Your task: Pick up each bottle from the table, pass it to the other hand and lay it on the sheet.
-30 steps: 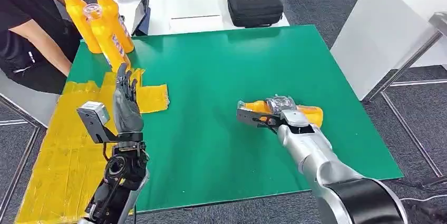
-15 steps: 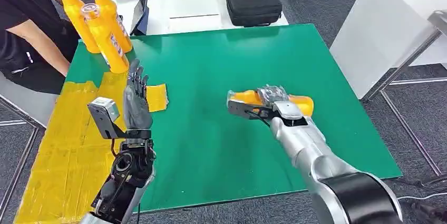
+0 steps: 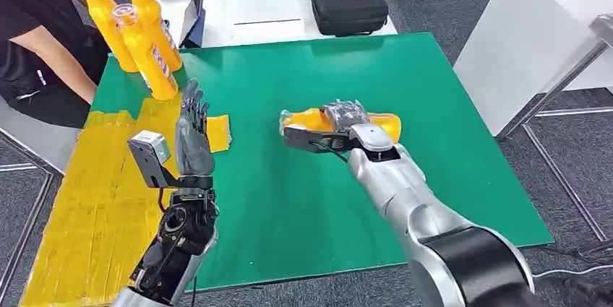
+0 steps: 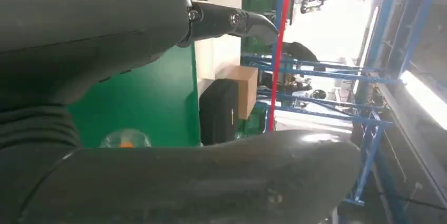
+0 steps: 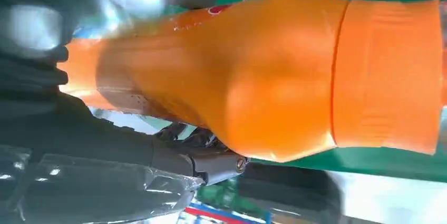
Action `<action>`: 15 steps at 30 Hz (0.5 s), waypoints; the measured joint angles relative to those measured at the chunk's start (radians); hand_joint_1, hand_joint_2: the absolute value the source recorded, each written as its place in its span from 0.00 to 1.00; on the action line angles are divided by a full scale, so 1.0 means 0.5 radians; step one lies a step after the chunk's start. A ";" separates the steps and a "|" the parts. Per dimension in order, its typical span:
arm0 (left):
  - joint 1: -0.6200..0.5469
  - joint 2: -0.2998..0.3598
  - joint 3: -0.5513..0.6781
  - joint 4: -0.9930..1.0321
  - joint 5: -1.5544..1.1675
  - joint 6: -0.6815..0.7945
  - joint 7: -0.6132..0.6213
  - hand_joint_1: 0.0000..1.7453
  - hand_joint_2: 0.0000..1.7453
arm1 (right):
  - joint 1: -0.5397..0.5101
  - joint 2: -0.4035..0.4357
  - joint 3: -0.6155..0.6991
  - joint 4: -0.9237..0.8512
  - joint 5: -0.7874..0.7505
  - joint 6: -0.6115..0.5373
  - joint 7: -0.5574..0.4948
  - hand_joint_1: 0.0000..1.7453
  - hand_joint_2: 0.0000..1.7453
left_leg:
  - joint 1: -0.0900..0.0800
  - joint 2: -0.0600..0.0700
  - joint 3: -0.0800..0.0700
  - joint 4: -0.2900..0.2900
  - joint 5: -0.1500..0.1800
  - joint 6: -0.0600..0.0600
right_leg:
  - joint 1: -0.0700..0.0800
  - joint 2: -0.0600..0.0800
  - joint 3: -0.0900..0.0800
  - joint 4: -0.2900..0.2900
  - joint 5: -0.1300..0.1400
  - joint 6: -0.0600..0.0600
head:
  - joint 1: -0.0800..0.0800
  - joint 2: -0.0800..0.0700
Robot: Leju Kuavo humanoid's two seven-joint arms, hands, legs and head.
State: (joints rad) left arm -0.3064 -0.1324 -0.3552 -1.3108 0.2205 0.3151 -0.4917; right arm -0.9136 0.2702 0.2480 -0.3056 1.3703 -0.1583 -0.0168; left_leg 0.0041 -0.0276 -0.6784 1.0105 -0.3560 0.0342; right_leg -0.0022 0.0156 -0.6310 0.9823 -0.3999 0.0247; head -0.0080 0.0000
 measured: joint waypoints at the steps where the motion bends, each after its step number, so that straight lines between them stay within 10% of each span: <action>1: -0.002 -0.006 -0.003 -0.001 0.000 0.000 -0.006 0.00 0.00 | 0.004 0.027 0.004 0.000 0.000 -0.002 -0.014 1.00 1.00 | 0.000 -0.001 0.000 0.000 0.000 0.000 | 0.000 0.000 0.000 0.000 0.000 0.000 | 0.000 0.000; 15: -0.002 -0.014 -0.024 -0.067 -0.024 0.045 -0.045 0.00 0.00 | 0.104 0.158 0.092 -0.002 -0.182 0.039 -0.089 1.00 1.00 | 0.001 -0.003 -0.002 0.000 0.000 0.000 | 0.001 -0.001 0.000 0.000 -0.001 -0.001 | 0.001 0.000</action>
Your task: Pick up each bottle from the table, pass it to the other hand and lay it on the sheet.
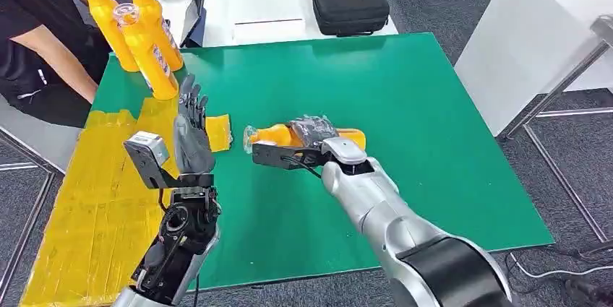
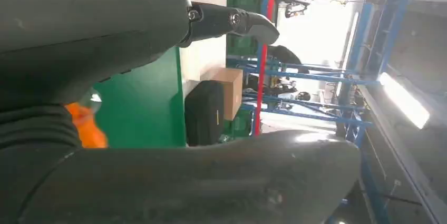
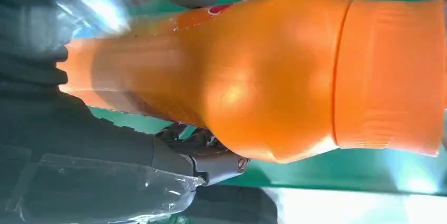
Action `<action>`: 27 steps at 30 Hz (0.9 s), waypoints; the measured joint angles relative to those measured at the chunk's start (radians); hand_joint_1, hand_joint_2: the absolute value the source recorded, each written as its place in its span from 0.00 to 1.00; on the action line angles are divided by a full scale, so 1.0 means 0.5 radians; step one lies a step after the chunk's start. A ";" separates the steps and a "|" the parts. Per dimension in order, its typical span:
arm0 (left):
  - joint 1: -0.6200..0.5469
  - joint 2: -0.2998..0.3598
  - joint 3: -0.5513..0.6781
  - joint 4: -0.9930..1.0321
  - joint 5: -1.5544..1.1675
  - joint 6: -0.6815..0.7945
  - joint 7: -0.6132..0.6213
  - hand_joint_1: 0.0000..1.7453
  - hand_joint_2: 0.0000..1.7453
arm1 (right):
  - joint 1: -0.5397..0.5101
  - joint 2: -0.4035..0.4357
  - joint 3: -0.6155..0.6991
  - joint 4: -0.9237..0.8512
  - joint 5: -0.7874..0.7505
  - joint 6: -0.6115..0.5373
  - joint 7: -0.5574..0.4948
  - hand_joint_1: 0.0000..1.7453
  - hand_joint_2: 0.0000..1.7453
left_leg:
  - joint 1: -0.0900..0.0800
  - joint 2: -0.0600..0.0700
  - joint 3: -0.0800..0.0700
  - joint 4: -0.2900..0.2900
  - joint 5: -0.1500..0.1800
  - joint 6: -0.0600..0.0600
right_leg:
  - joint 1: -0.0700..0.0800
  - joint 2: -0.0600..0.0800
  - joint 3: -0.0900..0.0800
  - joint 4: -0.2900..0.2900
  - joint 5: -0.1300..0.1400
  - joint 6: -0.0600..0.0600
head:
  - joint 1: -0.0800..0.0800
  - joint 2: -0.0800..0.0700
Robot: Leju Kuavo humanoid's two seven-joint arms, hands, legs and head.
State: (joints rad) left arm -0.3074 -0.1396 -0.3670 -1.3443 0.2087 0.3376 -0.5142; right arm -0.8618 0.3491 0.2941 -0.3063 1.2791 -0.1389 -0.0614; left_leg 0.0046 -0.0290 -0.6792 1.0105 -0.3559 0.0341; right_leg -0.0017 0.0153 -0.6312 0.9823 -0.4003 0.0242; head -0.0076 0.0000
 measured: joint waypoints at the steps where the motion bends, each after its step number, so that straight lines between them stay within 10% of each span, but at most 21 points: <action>1: 0.000 0.000 0.000 -0.004 0.000 0.000 0.000 0.00 0.00 | 0.009 0.001 0.006 0.000 -0.002 -0.001 -0.001 1.00 1.00 | 0.000 0.000 0.000 0.000 0.000 0.000 | 0.000 0.000 0.000 0.000 0.000 0.000 | 0.000 0.000; 18: 0.128 0.100 0.280 -0.061 -0.105 0.342 -0.014 0.00 0.00 | -0.049 -0.031 0.113 -0.137 -0.155 -0.240 0.029 1.00 1.00 | 0.001 0.002 0.000 0.000 0.000 0.000 | 0.001 0.001 -0.002 0.001 0.000 0.000 | -0.001 0.000; 19: 0.138 0.111 0.337 -0.048 -0.096 0.318 0.008 0.00 1.00 | -0.059 -0.045 0.113 -0.186 -0.198 -0.261 0.010 1.00 1.00 | 0.001 0.002 0.000 0.000 0.001 -0.001 | 0.001 0.001 -0.002 0.001 0.000 0.000 | 0.000 0.000; 27: 0.151 0.124 0.507 0.244 0.092 0.005 0.118 0.00 1.00 | -0.081 -0.093 0.110 -0.774 -0.475 -0.237 -0.093 1.00 1.00 | 0.000 0.001 -0.001 0.000 0.001 -0.002 | 0.000 0.000 -0.002 0.000 0.000 0.000 | 0.000 0.000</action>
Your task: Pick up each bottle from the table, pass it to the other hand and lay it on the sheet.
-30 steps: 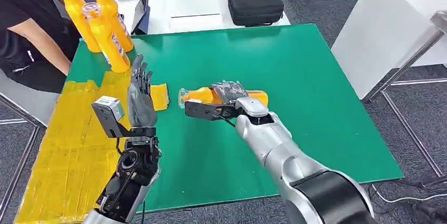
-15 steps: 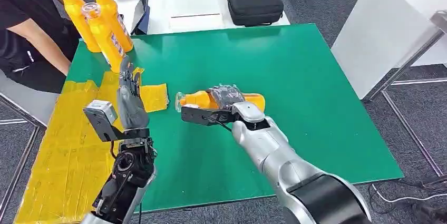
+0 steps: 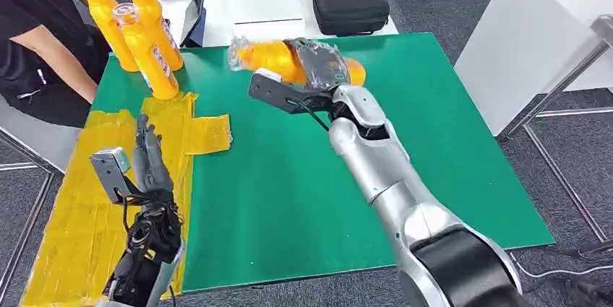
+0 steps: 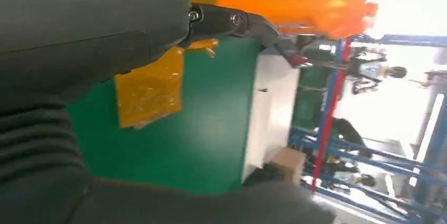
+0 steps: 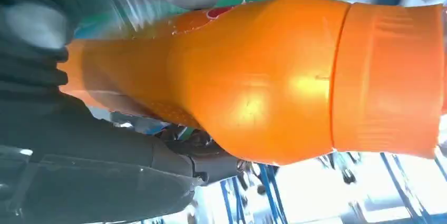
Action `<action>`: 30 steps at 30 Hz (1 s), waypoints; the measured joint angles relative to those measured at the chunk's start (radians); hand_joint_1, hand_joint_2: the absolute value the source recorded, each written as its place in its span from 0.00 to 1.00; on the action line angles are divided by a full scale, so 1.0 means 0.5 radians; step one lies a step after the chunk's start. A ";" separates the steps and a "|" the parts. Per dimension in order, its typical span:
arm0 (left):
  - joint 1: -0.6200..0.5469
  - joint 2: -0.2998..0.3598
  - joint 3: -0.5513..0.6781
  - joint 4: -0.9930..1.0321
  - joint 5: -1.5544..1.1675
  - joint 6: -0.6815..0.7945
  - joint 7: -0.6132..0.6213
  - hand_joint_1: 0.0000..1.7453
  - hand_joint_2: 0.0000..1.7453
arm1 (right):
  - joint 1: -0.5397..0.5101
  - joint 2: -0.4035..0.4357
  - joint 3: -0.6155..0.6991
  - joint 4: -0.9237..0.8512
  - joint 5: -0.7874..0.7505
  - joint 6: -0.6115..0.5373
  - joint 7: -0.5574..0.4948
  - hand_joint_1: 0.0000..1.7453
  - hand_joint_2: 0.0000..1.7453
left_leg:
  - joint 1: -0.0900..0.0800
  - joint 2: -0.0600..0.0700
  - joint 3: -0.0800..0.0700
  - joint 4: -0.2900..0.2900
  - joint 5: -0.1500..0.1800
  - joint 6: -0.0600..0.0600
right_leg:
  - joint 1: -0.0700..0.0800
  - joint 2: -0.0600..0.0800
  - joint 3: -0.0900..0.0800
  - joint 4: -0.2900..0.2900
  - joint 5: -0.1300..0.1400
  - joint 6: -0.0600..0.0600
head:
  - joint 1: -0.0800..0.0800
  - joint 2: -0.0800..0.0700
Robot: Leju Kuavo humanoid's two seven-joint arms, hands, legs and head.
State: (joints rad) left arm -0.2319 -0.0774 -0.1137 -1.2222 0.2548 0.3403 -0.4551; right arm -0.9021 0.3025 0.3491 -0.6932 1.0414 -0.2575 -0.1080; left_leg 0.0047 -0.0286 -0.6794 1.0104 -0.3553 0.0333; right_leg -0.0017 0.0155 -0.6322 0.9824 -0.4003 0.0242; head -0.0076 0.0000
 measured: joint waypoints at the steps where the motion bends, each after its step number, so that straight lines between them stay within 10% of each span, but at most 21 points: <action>1: 0.000 0.000 0.002 0.017 0.010 0.001 0.000 0.00 1.00 | 0.002 -0.002 0.002 -0.037 -0.008 0.000 0.005 1.00 1.00 | 0.000 0.000 0.000 0.000 0.000 0.000 | 0.000 0.000 0.000 0.000 0.000 0.000 | 0.000 0.000; 21: -0.052 -0.125 -0.112 0.124 0.185 -0.206 0.082 0.00 1.00 | 0.023 0.010 0.040 -0.323 -0.376 0.018 -0.083 1.00 1.00 | 0.000 -0.003 -0.002 0.000 0.000 0.000 | 0.000 -0.002 -0.001 0.000 0.000 0.000 | 0.000 0.000; 30: -0.097 -0.196 -0.357 0.012 0.081 0.250 -0.145 0.00 1.00 | 0.021 0.050 0.052 -0.332 -0.771 0.017 -0.134 1.00 1.00 | -0.001 -0.003 -0.003 0.000 0.000 0.000 | 0.000 -0.003 -0.001 0.000 0.001 0.001 | 0.000 0.000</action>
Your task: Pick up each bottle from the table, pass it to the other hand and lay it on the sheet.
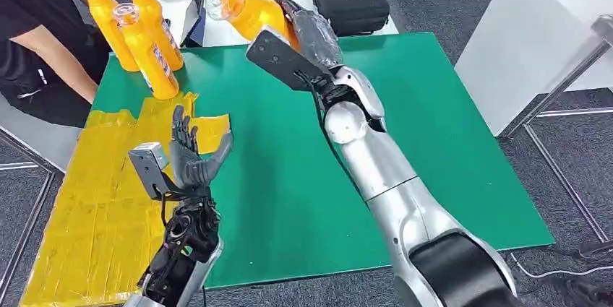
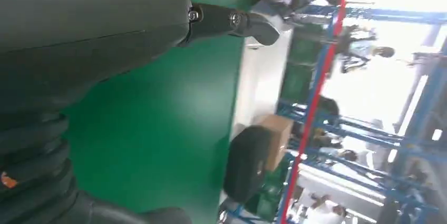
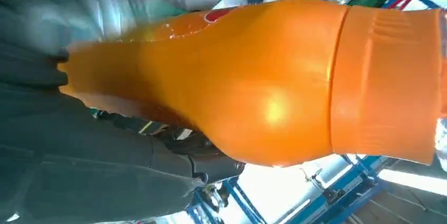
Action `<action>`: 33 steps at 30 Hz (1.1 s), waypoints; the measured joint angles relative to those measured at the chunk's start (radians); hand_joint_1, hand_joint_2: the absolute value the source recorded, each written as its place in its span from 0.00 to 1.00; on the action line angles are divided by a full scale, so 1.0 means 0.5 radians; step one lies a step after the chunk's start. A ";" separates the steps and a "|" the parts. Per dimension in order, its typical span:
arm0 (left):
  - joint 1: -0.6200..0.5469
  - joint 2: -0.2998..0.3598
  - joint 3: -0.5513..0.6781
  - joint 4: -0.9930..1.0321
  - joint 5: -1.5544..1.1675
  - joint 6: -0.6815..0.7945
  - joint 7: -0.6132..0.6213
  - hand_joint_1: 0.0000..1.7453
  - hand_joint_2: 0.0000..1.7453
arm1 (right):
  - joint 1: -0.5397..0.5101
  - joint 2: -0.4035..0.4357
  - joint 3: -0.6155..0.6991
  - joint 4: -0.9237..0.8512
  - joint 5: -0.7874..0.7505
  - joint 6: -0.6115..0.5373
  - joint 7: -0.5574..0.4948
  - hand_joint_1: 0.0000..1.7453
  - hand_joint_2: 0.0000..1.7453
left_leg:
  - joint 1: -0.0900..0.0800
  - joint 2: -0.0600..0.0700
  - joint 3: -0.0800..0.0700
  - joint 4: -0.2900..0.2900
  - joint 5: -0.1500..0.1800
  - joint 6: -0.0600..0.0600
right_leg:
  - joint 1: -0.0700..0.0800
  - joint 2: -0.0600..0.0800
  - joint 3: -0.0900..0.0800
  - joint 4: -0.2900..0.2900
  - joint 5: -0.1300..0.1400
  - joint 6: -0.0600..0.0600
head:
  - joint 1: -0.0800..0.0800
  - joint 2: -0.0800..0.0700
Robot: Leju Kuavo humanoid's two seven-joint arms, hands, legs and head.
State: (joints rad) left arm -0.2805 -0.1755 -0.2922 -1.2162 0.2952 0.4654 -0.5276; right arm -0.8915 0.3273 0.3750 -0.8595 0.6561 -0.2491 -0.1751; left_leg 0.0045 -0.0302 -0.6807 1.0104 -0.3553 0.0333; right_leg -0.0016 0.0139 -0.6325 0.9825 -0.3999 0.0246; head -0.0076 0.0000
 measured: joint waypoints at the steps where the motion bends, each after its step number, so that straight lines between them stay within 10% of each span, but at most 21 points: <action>1: -0.004 0.000 -0.004 -0.008 -0.001 0.012 -0.005 0.00 1.00 | 0.000 0.007 0.000 0.000 -0.016 0.000 -0.003 1.00 1.00 | 0.000 0.000 0.000 0.000 0.000 0.000 | 0.000 0.000 0.000 0.000 0.000 0.000 | 0.000 0.000; 33: -0.108 -0.108 -0.007 -0.162 0.042 0.027 -0.085 0.00 1.00 | 0.046 0.049 -0.167 0.004 -0.953 -0.181 -0.238 1.00 1.00 | 0.001 -0.001 -0.001 0.000 0.000 0.000 | 0.000 0.000 -0.001 0.000 0.000 0.000 | 0.000 0.000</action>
State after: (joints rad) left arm -0.3343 -0.2293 -0.2956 -1.2974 0.3162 0.4792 -0.5703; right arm -0.8684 0.3517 0.2914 -0.8575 0.1797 -0.3395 -0.2941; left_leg 0.0049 -0.0308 -0.6810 1.0105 -0.3553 0.0333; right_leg -0.0016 0.0138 -0.6330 0.9824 -0.4000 0.0245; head -0.0076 0.0000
